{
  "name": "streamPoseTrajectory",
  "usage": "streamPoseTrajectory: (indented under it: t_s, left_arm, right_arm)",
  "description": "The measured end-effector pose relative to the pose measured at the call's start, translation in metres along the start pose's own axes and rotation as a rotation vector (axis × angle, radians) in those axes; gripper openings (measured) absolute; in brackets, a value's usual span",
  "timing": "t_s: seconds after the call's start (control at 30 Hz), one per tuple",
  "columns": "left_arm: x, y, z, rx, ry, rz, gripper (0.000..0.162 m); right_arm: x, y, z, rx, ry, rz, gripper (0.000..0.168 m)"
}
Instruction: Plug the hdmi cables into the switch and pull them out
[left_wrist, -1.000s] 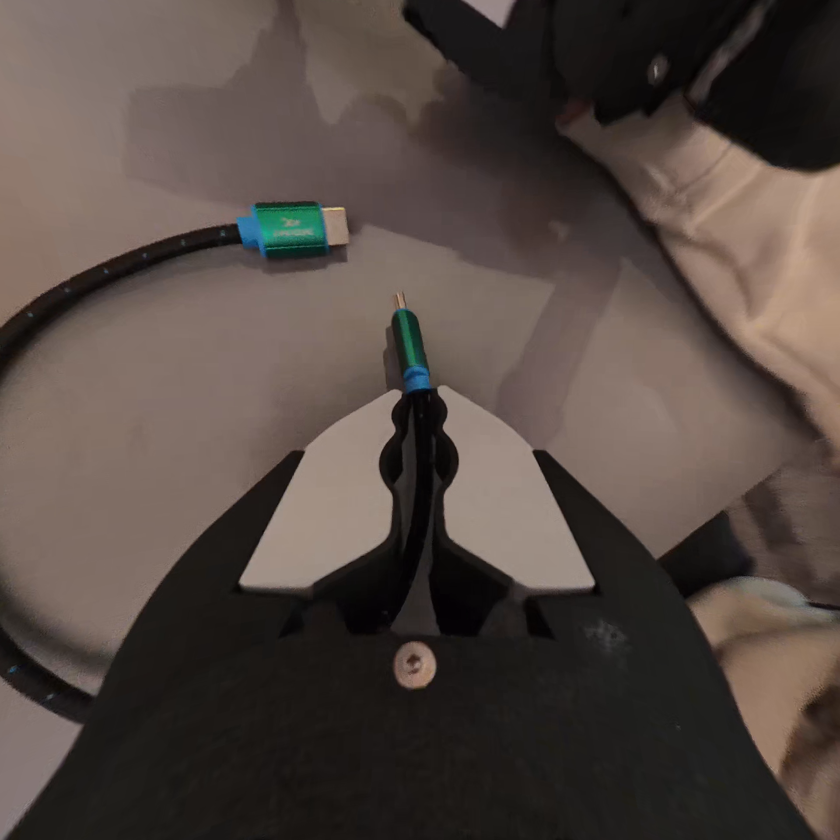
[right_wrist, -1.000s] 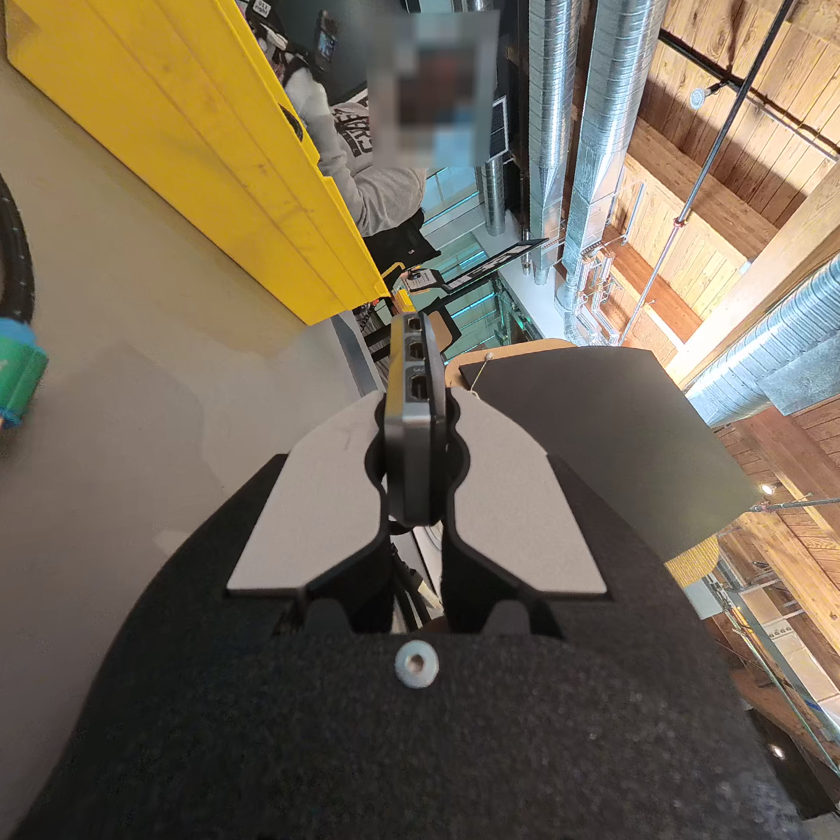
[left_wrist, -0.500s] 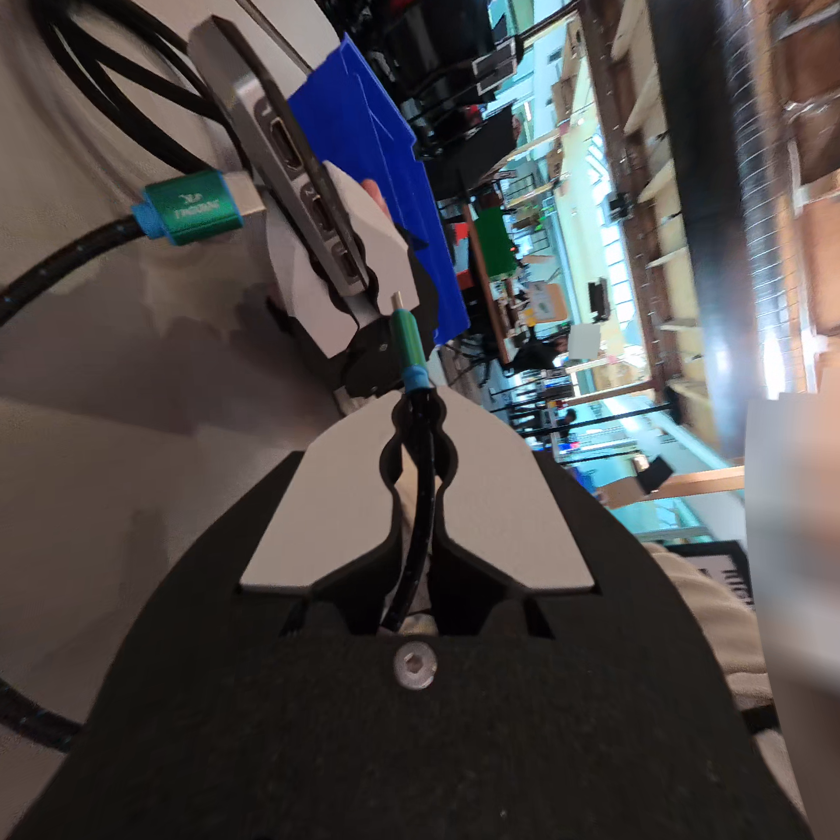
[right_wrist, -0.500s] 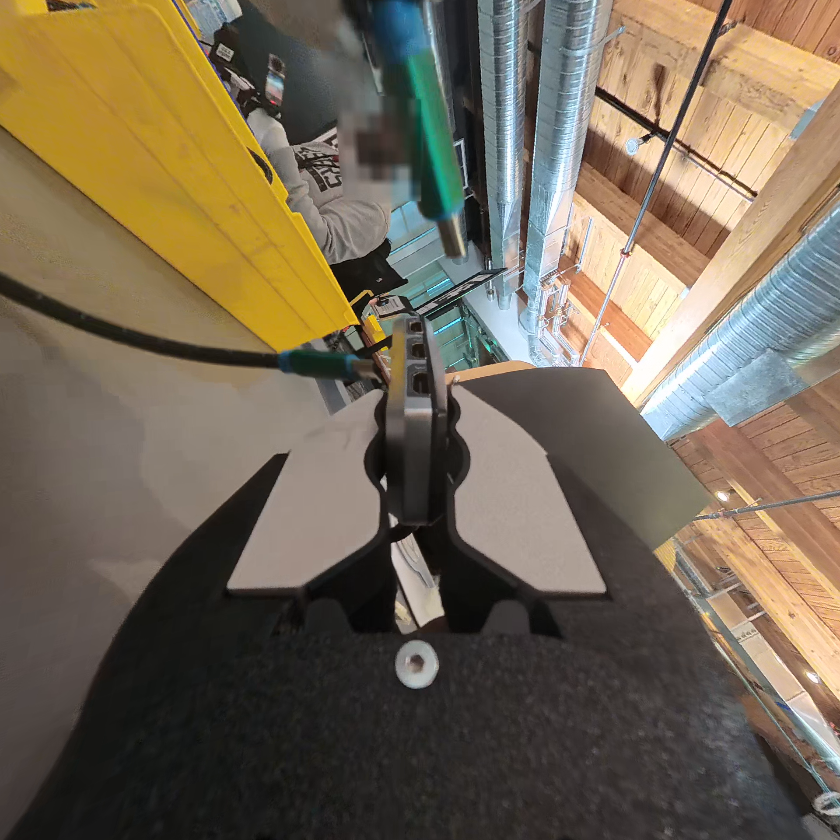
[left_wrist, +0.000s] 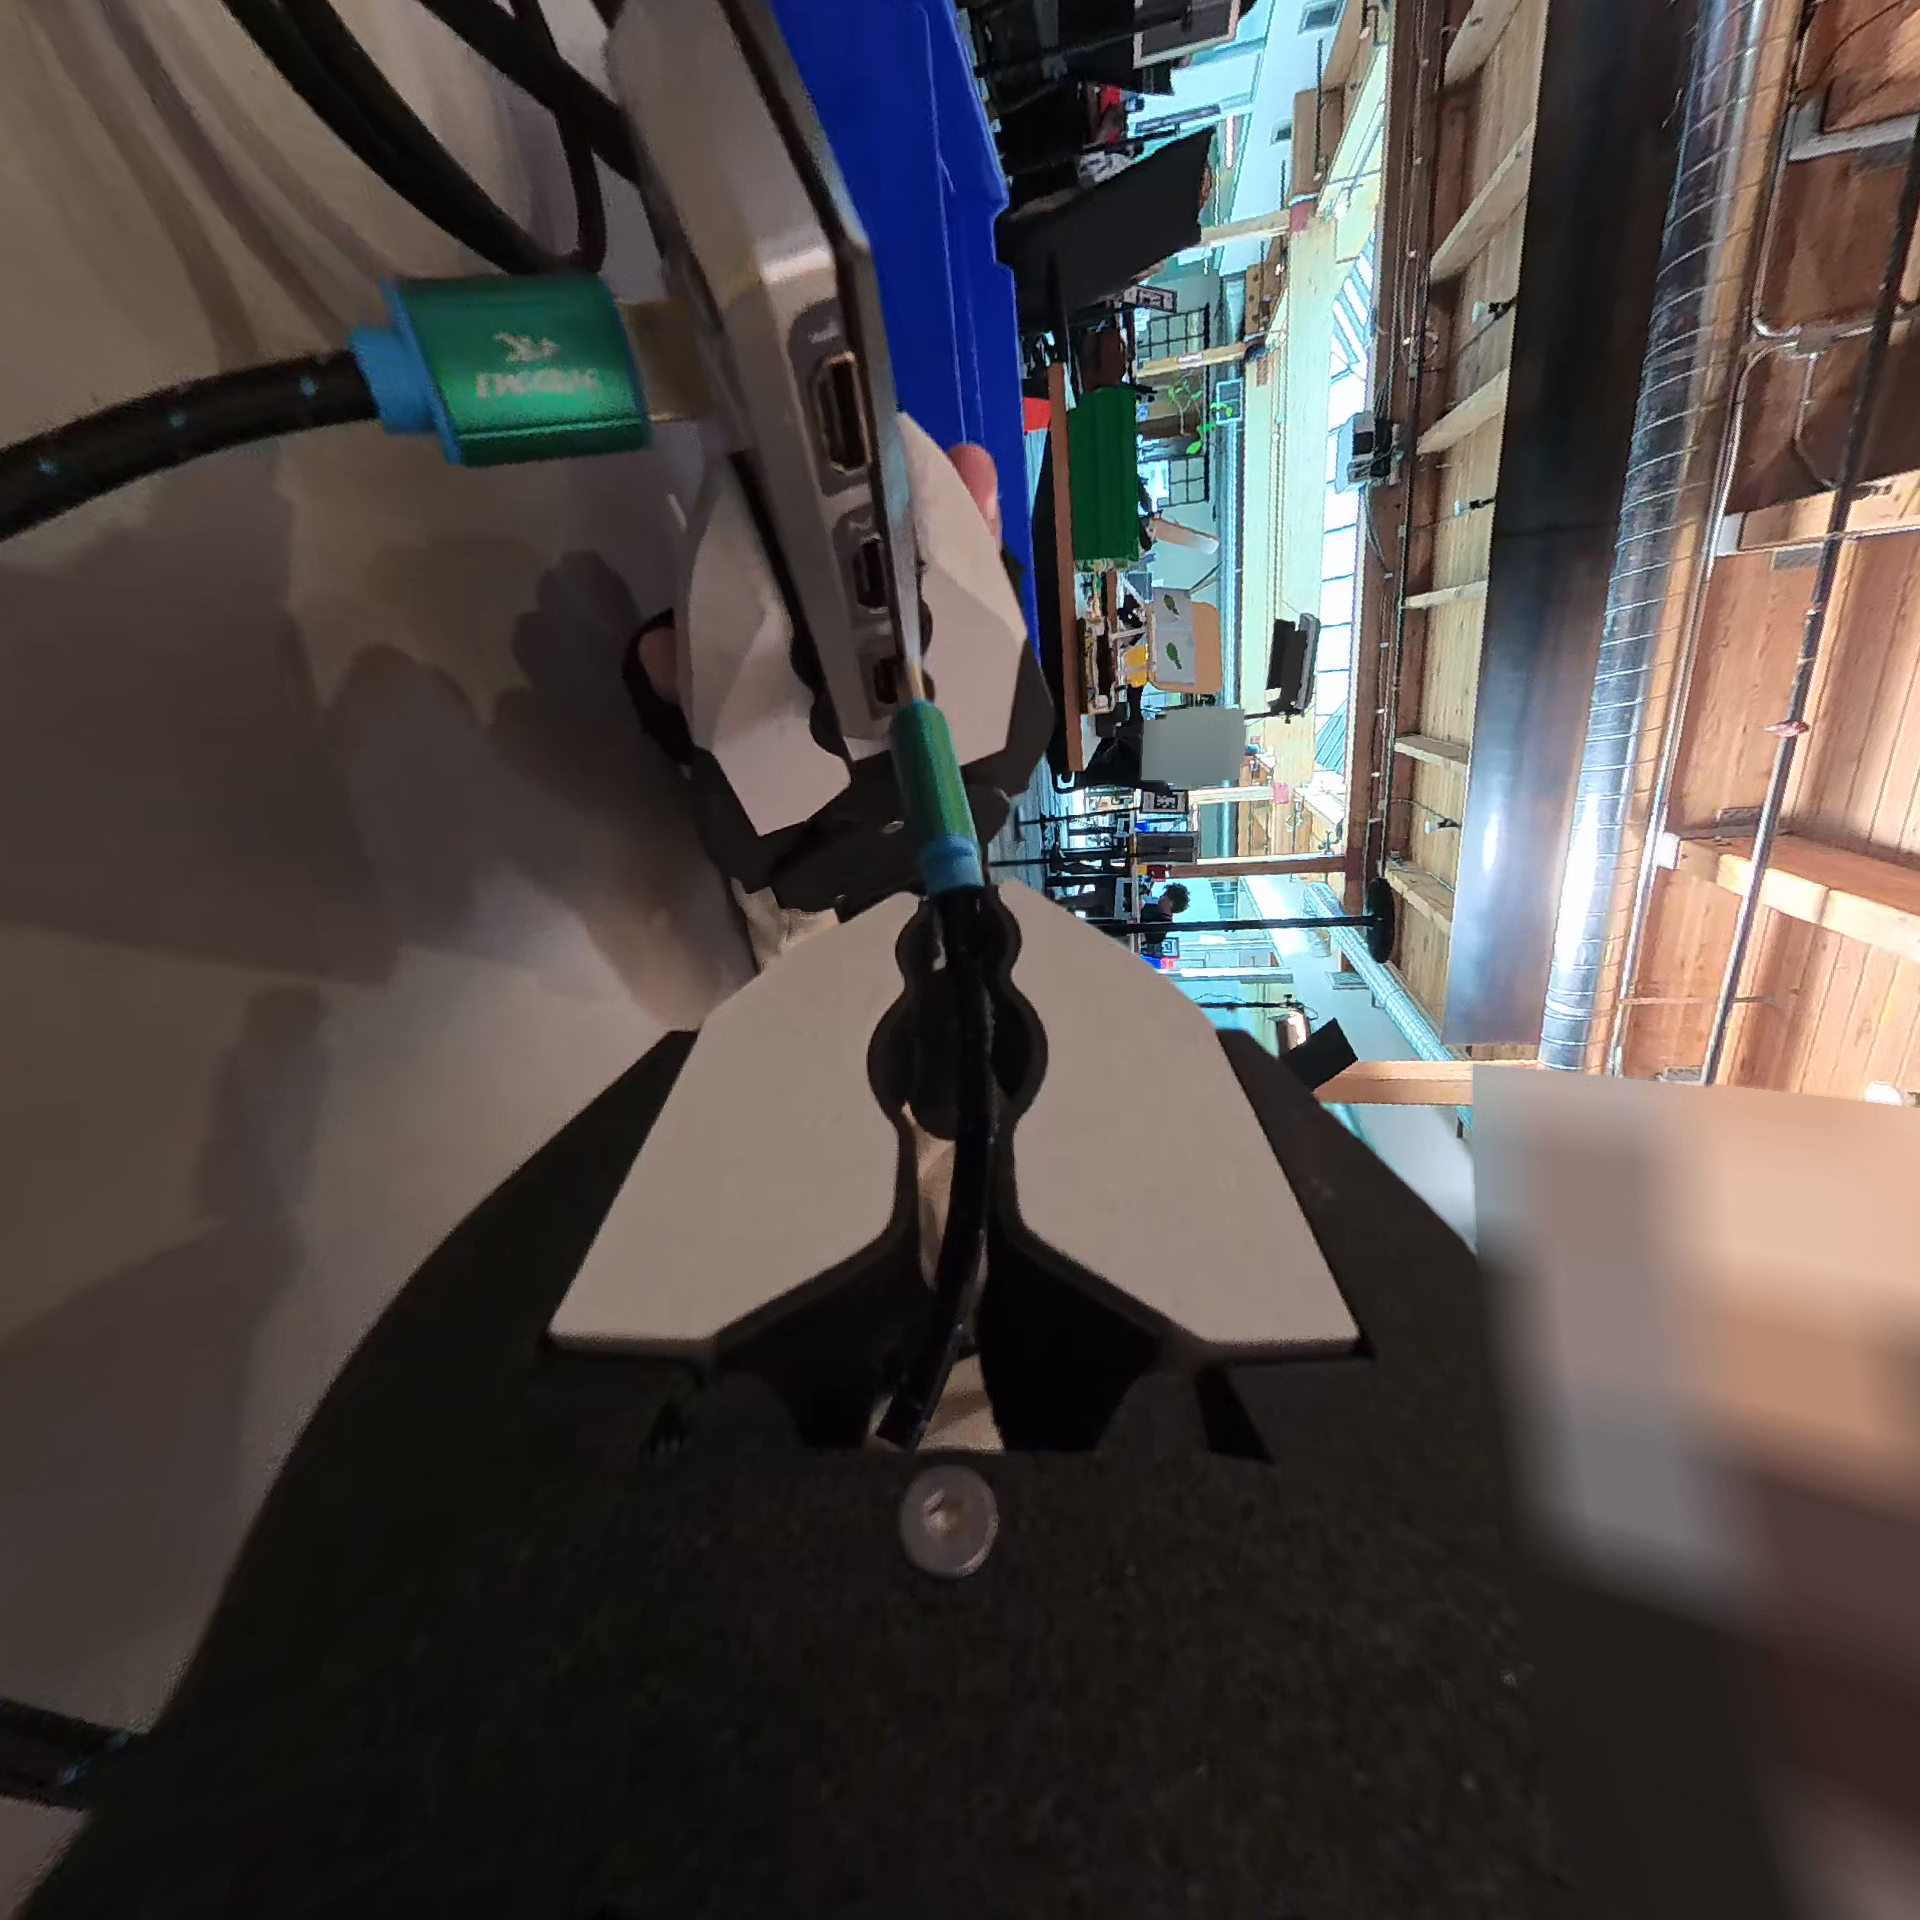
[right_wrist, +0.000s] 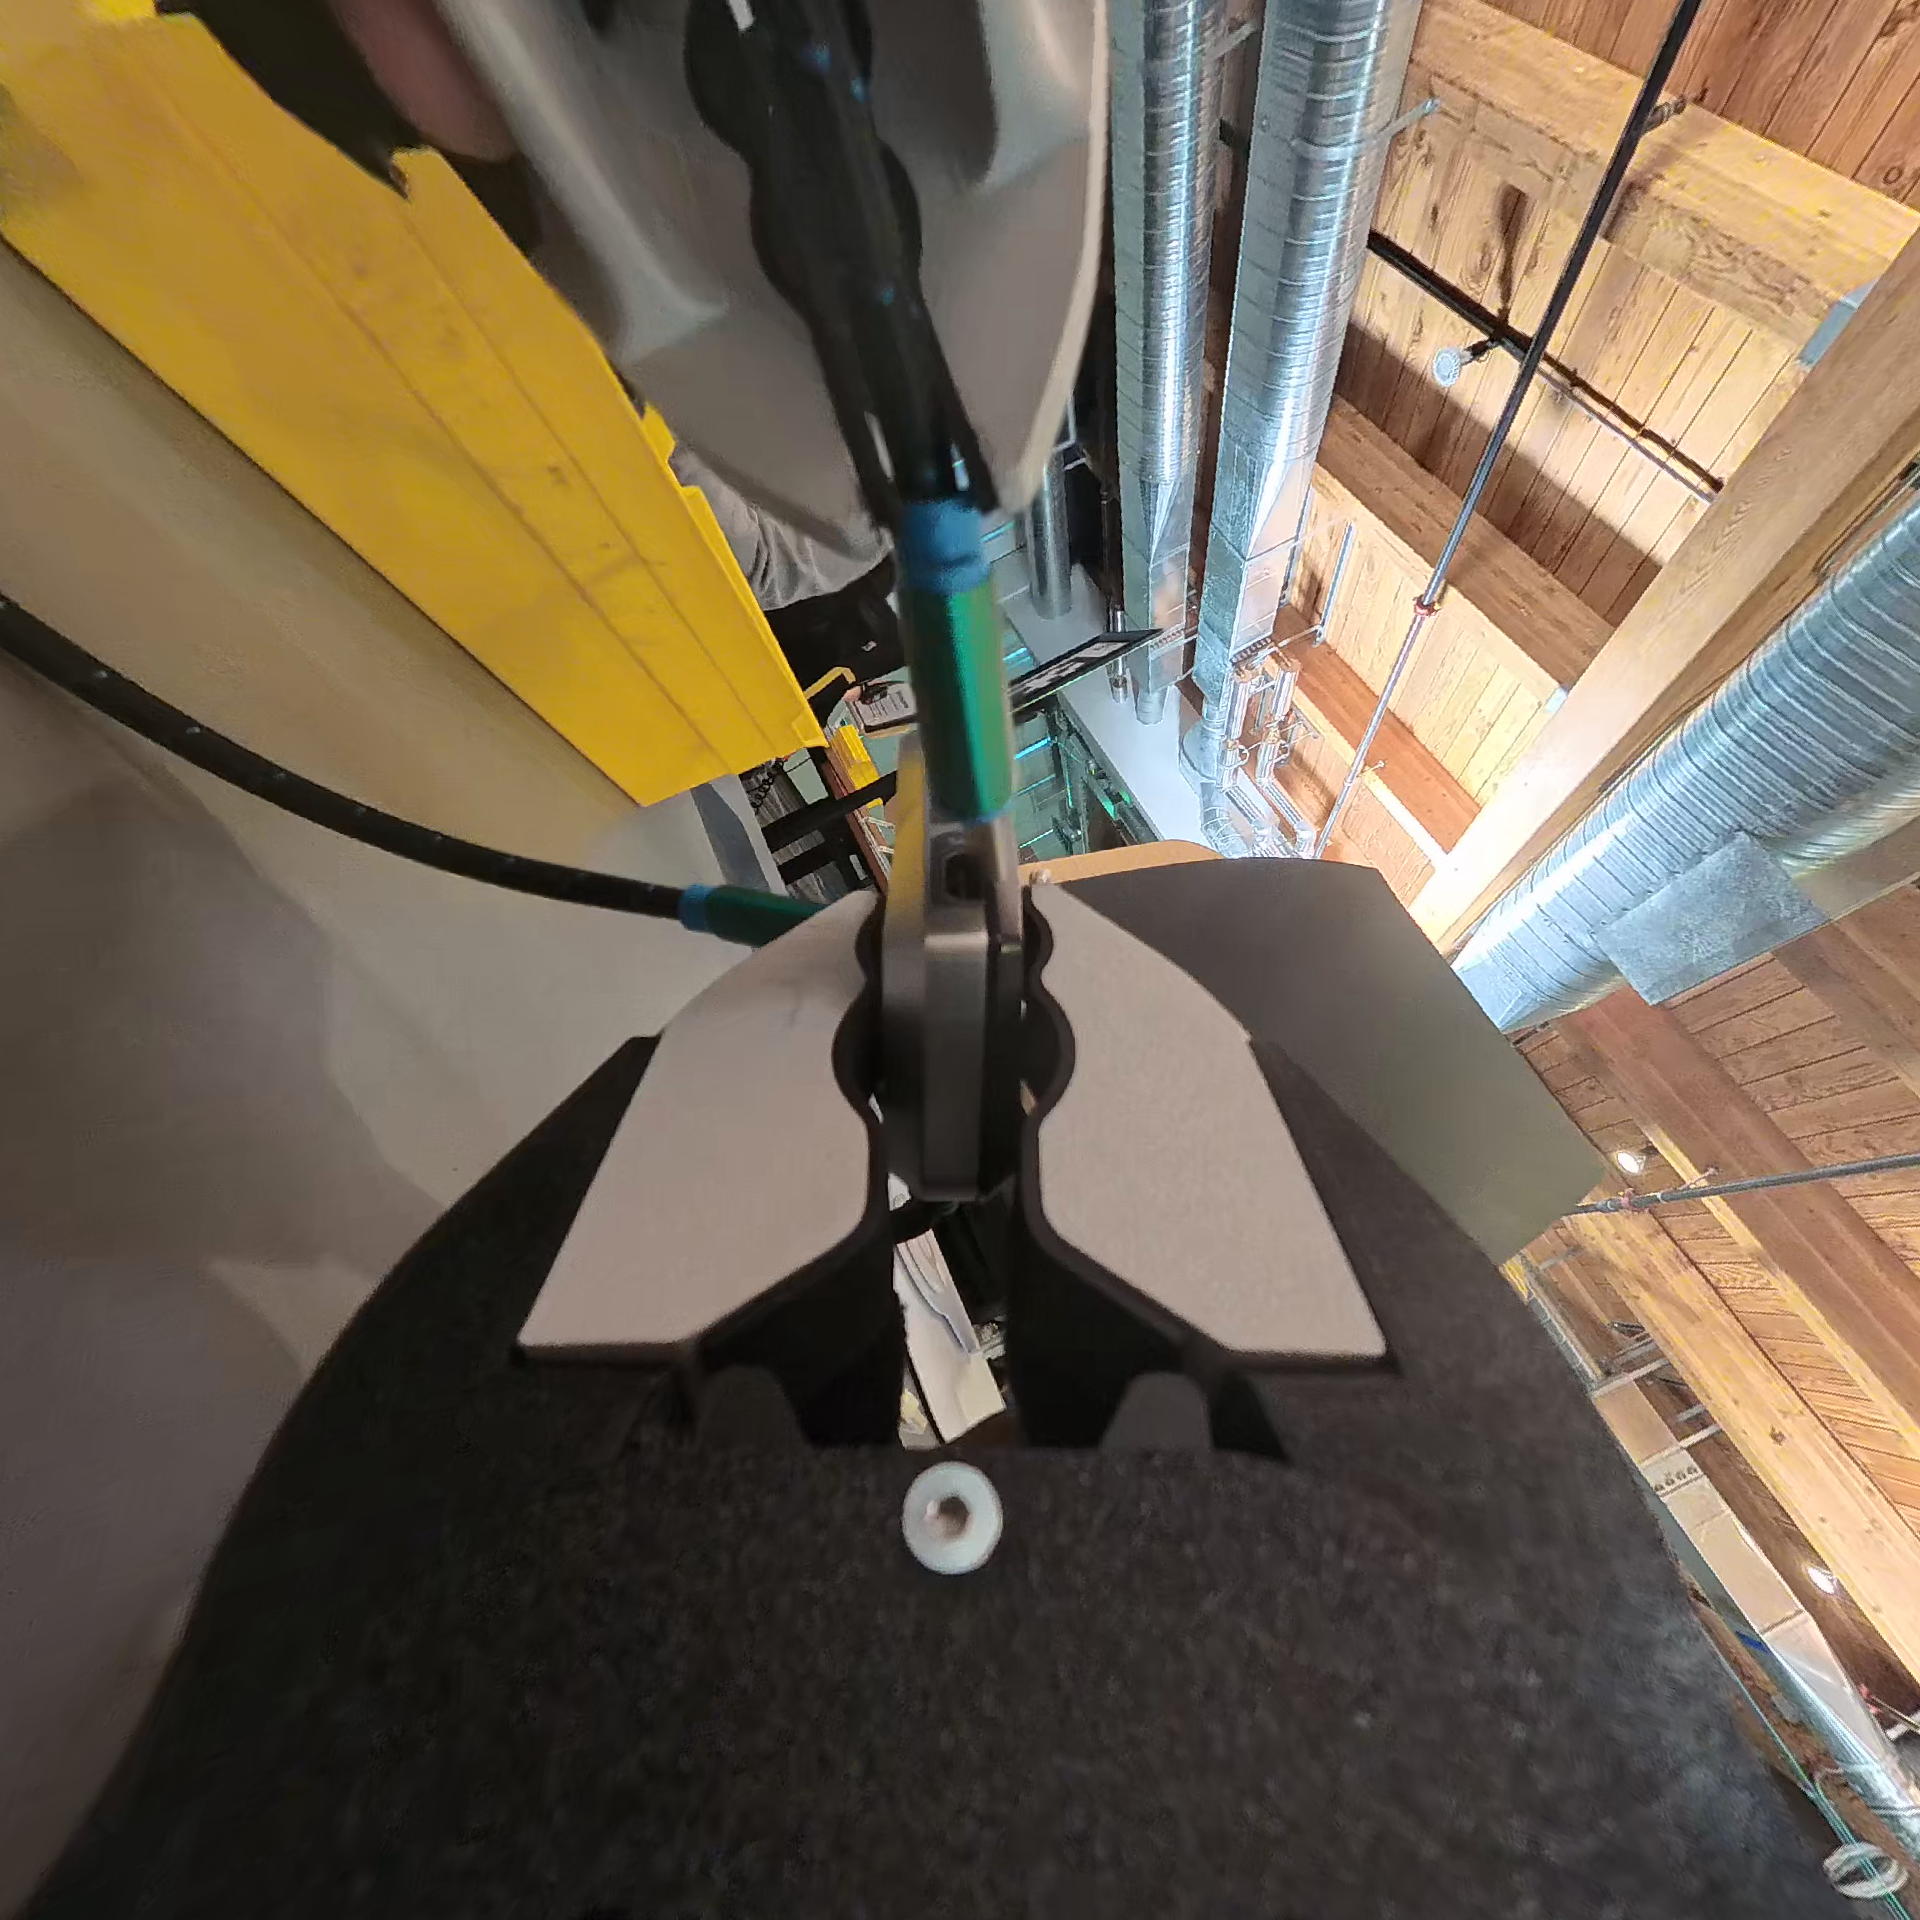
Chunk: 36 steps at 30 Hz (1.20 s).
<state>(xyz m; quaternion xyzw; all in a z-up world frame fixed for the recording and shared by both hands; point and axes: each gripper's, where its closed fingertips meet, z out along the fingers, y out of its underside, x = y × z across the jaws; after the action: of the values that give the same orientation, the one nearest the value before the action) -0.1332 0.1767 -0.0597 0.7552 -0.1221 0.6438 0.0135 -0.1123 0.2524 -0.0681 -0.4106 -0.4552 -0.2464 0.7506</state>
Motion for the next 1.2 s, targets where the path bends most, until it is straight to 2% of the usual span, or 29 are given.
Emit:
streamPoseTrajectory:
  t_s: [0.4, 0.63, 0.93, 1.07, 1.2]
  left_arm:
    - [0.0, 0.001, 0.0, -0.05, 0.042, -0.067, 0.006]
    - [-0.001, 0.001, -0.001, -0.076, 0.047, -0.083, 0.006]
    - [0.001, -0.002, 0.002, -0.095, 0.099, -0.065, 0.006]
    - [-0.001, 0.007, 0.013, -0.135, 0.13, -0.06, 0.006]
    - [-0.007, 0.004, 0.018, -0.096, 0.092, -0.019, 0.007]
  right_arm:
    - [0.001, -0.001, -0.001, -0.002, 0.011, -0.032, 0.022]
    - [0.001, -0.003, 0.0, -0.027, 0.037, -0.138, 0.021]
    - [0.002, -0.003, 0.001, -0.079, 0.027, -0.061, 0.021]
    - [0.0, -0.005, 0.002, -0.097, 0.021, -0.057, 0.02]
    - [-0.006, 0.001, 0.003, -0.095, -0.001, -0.062, 0.02]
